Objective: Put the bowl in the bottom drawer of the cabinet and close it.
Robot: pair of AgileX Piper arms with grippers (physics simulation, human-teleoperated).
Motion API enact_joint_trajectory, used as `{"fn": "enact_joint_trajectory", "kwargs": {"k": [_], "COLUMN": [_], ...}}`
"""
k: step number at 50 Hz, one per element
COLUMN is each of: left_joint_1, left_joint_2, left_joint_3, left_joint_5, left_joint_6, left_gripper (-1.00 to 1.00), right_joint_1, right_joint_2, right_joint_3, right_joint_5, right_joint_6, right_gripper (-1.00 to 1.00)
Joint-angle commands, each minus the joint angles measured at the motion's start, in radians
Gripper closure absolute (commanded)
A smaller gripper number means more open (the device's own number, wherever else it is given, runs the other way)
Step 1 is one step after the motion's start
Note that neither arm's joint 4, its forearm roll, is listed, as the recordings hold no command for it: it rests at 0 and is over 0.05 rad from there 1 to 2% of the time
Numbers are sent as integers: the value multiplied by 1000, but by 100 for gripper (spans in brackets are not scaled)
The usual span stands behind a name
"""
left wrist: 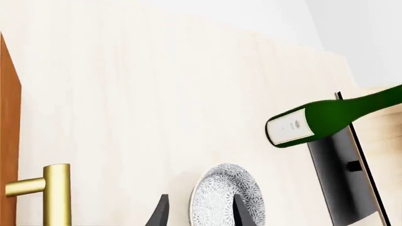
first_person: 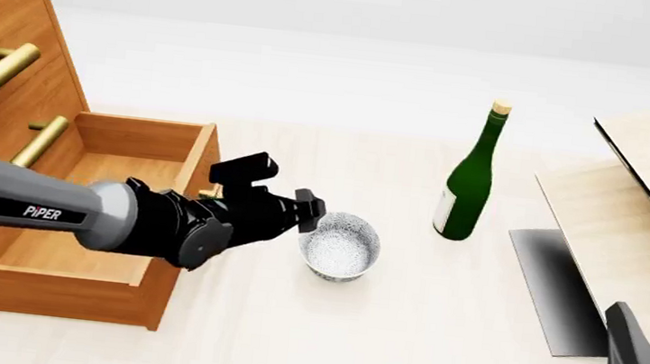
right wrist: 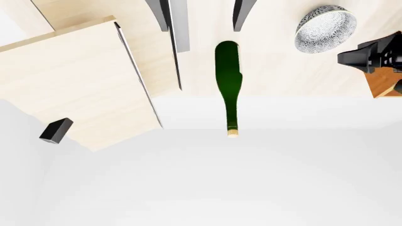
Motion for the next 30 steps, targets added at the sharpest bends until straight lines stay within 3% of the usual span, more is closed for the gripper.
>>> {"fn": "enact_joint_trajectory", "kwargs": {"k": [1,30], "left_joint_1": [-9,-33], "left_joint_2": [38,110], "left_joint_3": [8,18], "left_joint_5": [-36,-79], "left_joint_6": [-35,-55], "left_gripper": [-100,-100], "right_joint_1": [0,0], "right_joint_2": [0,0], "right_joint_3": [0,0], "right_joint_5": [0,0], "right_joint_6": [0,0], "right_gripper": [-100,-100]}}
